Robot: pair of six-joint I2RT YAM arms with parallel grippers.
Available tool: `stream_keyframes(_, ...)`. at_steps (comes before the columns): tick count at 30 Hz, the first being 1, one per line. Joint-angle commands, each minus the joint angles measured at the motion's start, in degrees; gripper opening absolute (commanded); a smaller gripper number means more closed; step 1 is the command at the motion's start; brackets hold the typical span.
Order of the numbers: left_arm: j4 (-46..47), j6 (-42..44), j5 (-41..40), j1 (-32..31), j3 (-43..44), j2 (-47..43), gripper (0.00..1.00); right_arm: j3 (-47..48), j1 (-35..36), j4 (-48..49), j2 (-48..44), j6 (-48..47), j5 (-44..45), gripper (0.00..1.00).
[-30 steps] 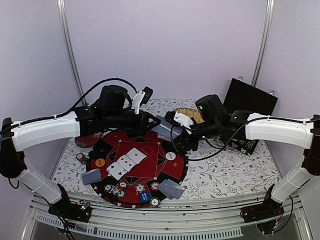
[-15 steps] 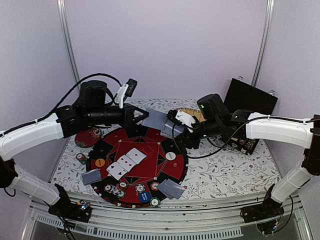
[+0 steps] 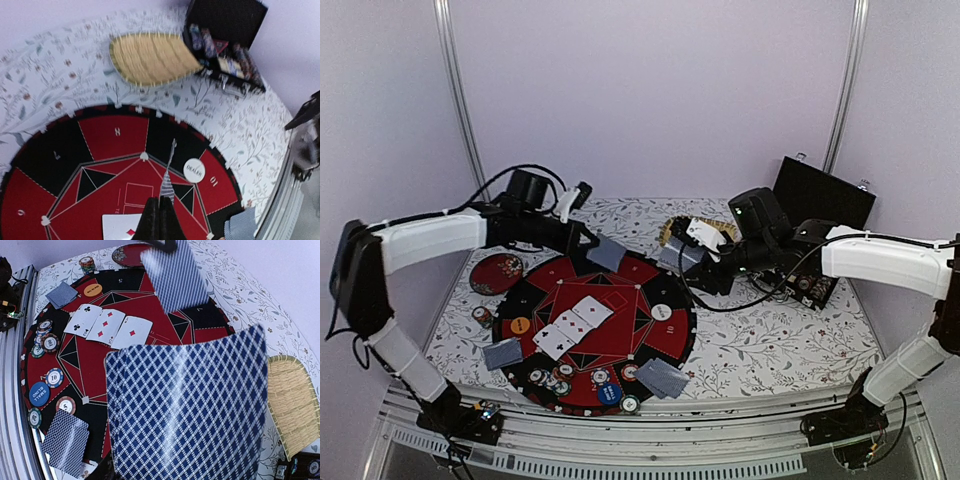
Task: Distribute texas hold em gaming equipment
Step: Place the poker card in the community card area.
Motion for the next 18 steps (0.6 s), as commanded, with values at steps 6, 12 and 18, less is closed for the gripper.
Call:
stream_keyframes(6, -10.07, 10.67, 8.65, -0.03, 9.77, 20.52, 0.0, -0.85, -0.01, -0.72, -2.54, 0.06, -0.73, 0.44)
stream_keyframes(12, -11.76, 12.61, 6.32, -0.02, 11.92, 28.85, 0.0, -0.9, 0.03, -0.37, -2.2, 0.28, -1.3, 0.44)
stream_keyframes(18, -12.35, 14.11, 4.0, -0.12, 14.32, 33.25, 0.0, -0.64, 0.0, -0.34, -2.18, 0.35, -1.63, 0.44)
